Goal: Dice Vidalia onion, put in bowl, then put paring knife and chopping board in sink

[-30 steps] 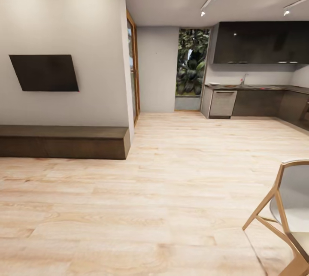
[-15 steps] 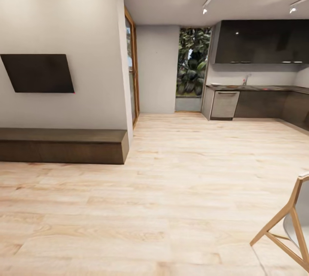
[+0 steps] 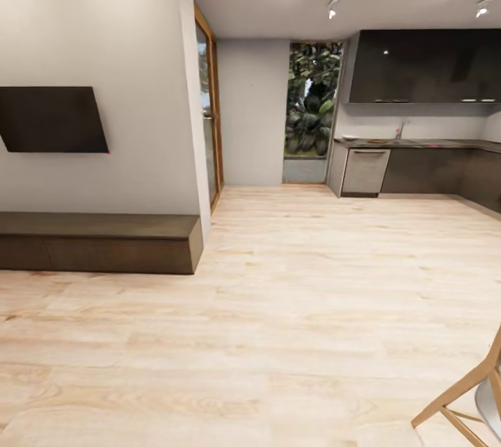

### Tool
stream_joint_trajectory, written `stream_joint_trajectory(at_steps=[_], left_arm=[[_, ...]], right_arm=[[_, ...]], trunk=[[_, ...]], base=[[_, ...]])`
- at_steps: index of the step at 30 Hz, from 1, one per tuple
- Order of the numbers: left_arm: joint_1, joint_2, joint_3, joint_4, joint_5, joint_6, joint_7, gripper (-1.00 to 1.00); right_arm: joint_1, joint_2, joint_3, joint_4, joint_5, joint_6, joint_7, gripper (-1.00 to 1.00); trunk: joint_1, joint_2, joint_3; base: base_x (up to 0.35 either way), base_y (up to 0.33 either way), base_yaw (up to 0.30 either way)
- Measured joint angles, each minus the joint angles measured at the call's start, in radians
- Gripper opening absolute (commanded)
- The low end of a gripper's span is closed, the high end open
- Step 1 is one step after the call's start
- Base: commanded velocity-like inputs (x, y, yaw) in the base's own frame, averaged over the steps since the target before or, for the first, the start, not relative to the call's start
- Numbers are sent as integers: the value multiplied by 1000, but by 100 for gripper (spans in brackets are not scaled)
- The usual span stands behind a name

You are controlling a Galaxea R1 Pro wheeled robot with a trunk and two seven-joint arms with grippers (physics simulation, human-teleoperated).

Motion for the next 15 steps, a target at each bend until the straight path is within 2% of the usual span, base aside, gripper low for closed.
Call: stream_joint_trajectory(at_steps=[15], left_arm=[[0,0,0,0,0,0,0,100]], right_arm=[[0,0,0,0,0,0,0,100]], trunk=[[0,0,0]], base=[[295,-7,0]])
